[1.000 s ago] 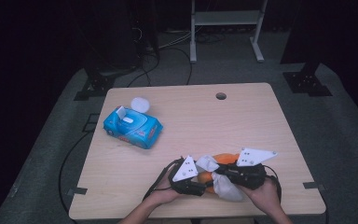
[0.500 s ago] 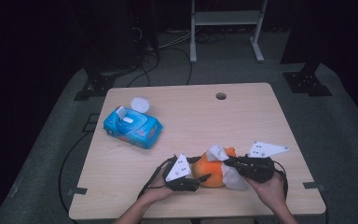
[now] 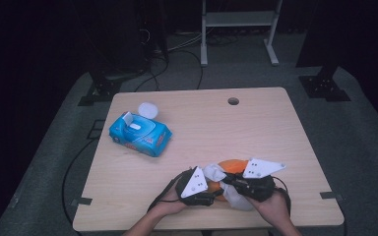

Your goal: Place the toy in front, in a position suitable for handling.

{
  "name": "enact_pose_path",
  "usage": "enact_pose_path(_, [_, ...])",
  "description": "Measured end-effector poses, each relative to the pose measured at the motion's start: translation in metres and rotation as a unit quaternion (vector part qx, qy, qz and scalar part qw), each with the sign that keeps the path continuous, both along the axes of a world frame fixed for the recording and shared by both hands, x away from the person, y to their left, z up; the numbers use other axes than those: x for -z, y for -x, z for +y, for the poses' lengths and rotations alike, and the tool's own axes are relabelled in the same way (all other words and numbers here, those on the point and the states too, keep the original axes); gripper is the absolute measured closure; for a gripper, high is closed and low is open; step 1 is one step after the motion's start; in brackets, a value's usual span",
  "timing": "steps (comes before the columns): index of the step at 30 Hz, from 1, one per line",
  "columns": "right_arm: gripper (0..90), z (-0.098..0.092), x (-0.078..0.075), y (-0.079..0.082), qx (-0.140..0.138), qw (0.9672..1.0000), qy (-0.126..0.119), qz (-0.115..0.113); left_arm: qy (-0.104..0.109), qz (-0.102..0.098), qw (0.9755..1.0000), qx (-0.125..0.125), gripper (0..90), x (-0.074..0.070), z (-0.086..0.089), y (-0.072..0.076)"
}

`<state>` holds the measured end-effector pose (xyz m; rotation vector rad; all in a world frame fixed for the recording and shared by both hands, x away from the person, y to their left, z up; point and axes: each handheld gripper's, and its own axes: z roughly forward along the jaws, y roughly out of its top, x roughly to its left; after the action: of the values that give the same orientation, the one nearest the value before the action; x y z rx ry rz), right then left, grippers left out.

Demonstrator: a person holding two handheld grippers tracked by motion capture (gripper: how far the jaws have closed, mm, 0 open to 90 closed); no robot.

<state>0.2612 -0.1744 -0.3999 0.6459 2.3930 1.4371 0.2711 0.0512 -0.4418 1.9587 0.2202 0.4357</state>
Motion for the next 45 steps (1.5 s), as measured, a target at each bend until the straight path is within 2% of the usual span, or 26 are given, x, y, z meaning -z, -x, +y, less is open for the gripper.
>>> enact_pose_path(4, [85.6,-0.013,-0.001,-0.005,0.015,0.9998,-0.013,0.008,-0.003,0.0,1.0,0.004,41.3,-0.001,0.002,-0.002])
enact_pose_path(8, [85.5,-0.006,-0.006,-0.007,0.003,0.9999,-0.014,0.003,-0.01,0.001,0.9999,0.008,43.6,-0.005,0.005,-0.009])
enact_pose_path(11, [85.5,0.0,-0.006,-0.013,-0.008,0.9998,-0.013,0.01,-0.014,0.004,0.9997,0.018,44.9,-0.003,0.014,-0.014])
enact_pose_path(13, [85.6,-0.002,-0.001,-0.017,-0.012,0.9997,-0.017,0.013,-0.004,0.011,0.9997,0.02,45.4,0.001,0.021,-0.016])
enact_pose_path(16, [85.6,-0.008,0.002,-0.017,-0.001,0.9998,-0.018,0.005,0.009,0.021,0.9994,0.024,45.4,0.007,0.029,-0.018])
enact_pose_path(18, [85.6,-0.016,0.003,-0.015,0.013,0.9998,-0.015,-0.001,0.007,0.017,0.9994,0.031,45.4,0.008,0.03,-0.018])
enact_pose_path(20, [85.6,-0.021,0.004,-0.013,0.018,0.9997,-0.019,0.002,0.011,0.021,0.9991,0.036,45.0,0.009,0.03,-0.018])
enact_pose_path(22, [85.7,-0.021,0.005,-0.01,0.023,0.9996,-0.017,0.001,0.017,0.029,0.9989,0.032,40.3,0.009,0.028,-0.018])
enact_pose_path(24, [85.6,-0.017,0.006,-0.009,0.024,0.9995,-0.019,0.0,0.021,0.038,0.9989,0.016,25.4,0.008,0.025,-0.019])
enact_pose_path(26, [85.6,-0.011,0.004,-0.009,0.018,0.9996,-0.021,-0.007,0.023,0.045,0.9987,0.005,16.9,0.008,0.021,-0.022])
enact_pose_path(28, [85.4,-0.005,0.002,-0.009,0.013,0.9997,-0.02,-0.008,0.026,0.044,0.9987,0.006,21.3,0.008,0.019,-0.021])
enact_pose_path(30, [85.5,-0.001,0.002,-0.009,0.01,0.9998,-0.011,-0.012,0.016,0.027,0.9995,0.003,34.1,0.007,0.019,-0.019])
enact_pose_path(33, [85.6,-0.009,0.0,-0.011,0.023,0.9995,-0.008,-0.018,0.015,0.026,0.9995,0.005,43.6,0.006,0.022,-0.02])
enact_pose_path(35, [85.6,-0.02,0.0,-0.015,0.04,0.9989,-0.012,-0.02,0.012,0.026,0.9995,0.012,44.9,0.005,0.028,-0.023])
enact_pose_path(37, [85.6,-0.028,0.002,-0.018,0.049,0.9983,-0.032,-0.001,0.017,0.036,0.999,0.02,44.9,0.005,0.03,-0.026])
enact_pose_path(38, [85.5,-0.028,0.003,-0.019,0.047,0.9983,-0.035,0.002,0.018,0.04,0.9988,0.023,44.4,0.004,0.03,-0.027])
enact_pose_path(41, [85.6,-0.022,0.004,-0.019,0.047,0.9986,-0.026,-0.002,0.02,0.049,0.9984,0.02,38.4,0.004,0.031,-0.03])
enact_pose_path(43, [85.6,-0.021,0.006,-0.019,0.048,0.9985,-0.025,0.004,0.026,0.061,0.9978,0.005,34.2,0.004,0.031,-0.032])
enact_pose_path(45, [85.7,-0.021,0.008,-0.019,0.055,0.9982,-0.023,0.01,0.034,0.074,0.9967,0.001,33.6,0.005,0.031,-0.034])
